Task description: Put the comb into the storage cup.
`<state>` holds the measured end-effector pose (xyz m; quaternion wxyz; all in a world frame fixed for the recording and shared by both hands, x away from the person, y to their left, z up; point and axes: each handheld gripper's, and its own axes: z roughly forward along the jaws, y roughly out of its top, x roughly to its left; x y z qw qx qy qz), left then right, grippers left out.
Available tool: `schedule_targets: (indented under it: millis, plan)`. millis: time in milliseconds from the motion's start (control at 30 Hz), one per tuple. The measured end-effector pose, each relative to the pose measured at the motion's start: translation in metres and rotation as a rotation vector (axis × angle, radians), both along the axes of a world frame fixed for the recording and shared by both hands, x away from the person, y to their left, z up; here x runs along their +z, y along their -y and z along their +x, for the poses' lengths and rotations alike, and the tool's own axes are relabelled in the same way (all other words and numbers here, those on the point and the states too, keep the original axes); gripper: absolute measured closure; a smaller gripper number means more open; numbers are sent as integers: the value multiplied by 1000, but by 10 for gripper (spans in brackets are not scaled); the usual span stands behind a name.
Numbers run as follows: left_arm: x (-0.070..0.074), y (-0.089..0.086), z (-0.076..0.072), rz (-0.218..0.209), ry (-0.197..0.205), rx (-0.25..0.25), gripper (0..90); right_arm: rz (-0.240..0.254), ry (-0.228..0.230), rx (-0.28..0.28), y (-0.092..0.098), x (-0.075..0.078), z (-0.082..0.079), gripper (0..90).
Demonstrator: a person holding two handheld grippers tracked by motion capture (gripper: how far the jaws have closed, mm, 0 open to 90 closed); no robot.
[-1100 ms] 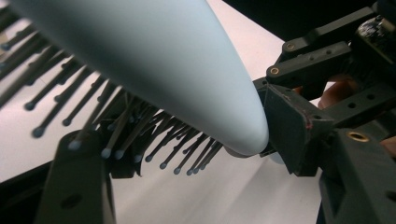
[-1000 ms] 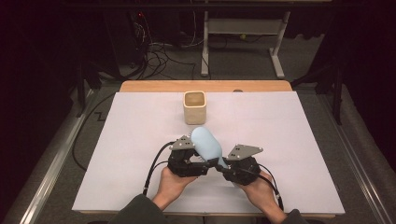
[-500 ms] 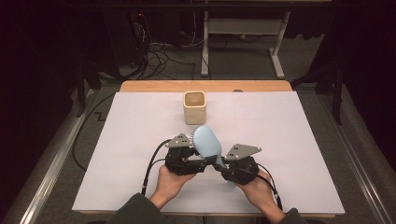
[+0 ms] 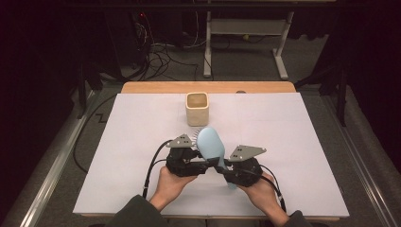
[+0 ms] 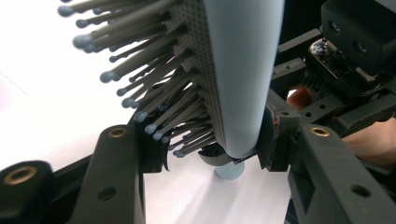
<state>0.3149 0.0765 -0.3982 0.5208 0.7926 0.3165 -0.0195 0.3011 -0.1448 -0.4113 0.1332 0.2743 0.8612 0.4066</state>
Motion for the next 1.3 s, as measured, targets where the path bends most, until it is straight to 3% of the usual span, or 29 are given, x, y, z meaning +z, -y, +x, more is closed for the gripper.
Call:
schedule_targets:
  millis: [367, 800, 1067, 1300]
  plan:
    - [4, -1, -1, 10, 15, -11, 542, 23, -12, 24, 0, 0, 1, 673]
    - [10, -13, 1, 0, 33, 37, 542, 86, -51, 17, 6, 0, 5, 472]
    - [15, -21, 1, 8, 54, 67, 541, 142, 4, 13, 9, 0, 3, 370]
    - [20, -28, 3, 8, 62, 89, 541, 156, 15, -1, 14, 0, 4, 315]
